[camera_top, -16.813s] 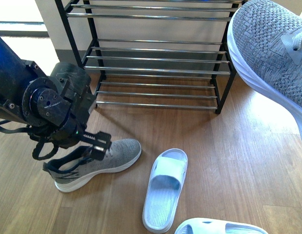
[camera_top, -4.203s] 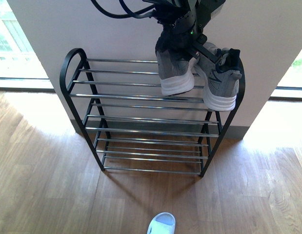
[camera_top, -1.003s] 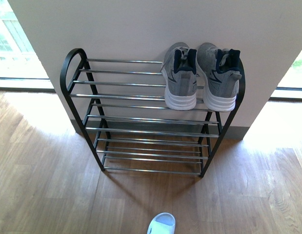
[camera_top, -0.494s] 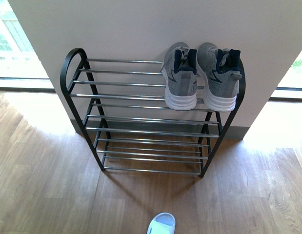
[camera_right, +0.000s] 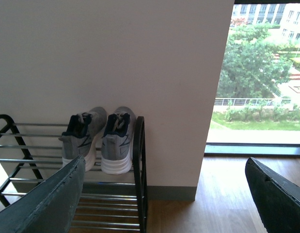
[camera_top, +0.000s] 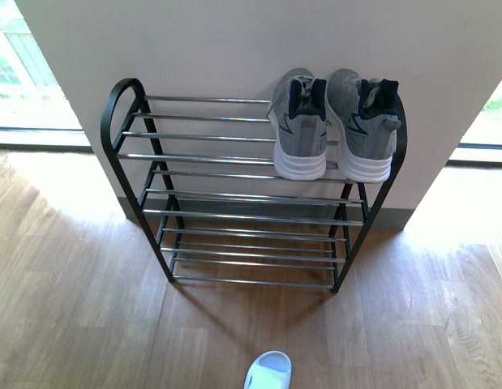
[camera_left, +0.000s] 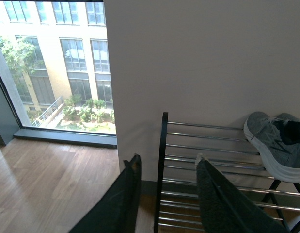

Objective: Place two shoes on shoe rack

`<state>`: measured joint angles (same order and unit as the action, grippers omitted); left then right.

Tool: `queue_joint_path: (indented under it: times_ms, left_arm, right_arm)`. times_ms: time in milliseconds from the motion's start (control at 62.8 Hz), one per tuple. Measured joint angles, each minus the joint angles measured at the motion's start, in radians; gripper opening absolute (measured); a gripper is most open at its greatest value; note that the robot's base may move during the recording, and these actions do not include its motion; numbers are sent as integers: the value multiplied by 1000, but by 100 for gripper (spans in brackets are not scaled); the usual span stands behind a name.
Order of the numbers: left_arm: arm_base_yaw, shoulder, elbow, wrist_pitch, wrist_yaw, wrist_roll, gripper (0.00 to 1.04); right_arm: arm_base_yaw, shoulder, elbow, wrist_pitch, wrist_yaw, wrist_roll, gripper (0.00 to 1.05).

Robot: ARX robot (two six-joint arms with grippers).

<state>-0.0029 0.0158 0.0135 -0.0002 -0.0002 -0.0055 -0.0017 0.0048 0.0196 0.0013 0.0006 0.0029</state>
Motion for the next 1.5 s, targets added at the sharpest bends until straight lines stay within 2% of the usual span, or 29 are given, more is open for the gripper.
queue_joint_path:
  times_ms: [175,239,255,318,1497]
  left_arm:
    - [0,0,0,0,0,0,83]
    - [0,0,0,0,0,0,97]
    - [0,0,0,0,0,2,97]
    - [0,0,0,0,0,1,95]
    - [0,0,0,0,-2,1,95]
  right_arm:
    - [0,0,0,0,0,0,96]
    - [0,0,0,0,0,0,96]
    - [0,0,0,0,0,0,96]
    - [0,0,0,0,0,0,96]
    - [0,0,0,-2,-1,0,96]
